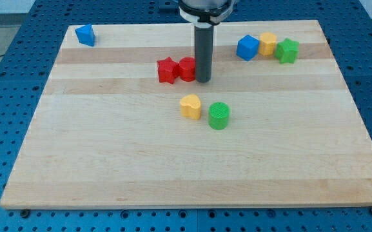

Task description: Slide the blue cube into the blue triangle

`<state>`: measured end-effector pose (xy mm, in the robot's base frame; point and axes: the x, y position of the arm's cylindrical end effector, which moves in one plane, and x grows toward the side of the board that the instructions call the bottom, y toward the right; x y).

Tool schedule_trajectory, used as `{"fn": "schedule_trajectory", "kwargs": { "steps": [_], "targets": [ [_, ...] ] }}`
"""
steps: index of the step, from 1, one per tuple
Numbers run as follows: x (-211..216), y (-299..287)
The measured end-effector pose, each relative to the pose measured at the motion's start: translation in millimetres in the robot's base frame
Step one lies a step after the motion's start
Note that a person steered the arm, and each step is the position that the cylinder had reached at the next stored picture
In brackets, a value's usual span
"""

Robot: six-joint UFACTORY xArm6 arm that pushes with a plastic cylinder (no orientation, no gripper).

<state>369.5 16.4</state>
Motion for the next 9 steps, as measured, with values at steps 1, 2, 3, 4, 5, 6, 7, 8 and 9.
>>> {"fn": "schedule_trajectory", "kwargs": {
  "steps": [1,2,3,4,5,6,7,8,9],
  "targets": [
    [-0.1,3.8],
    [-16.2,49.8],
    [-39.8,107.4],
    [-45.3,125.6],
    [-63.8,126.1],
    [-76.7,105.9],
    [-82.1,84.1],
    [-107.3,80.4],
    [-116.8,61.9]
  ]
}}
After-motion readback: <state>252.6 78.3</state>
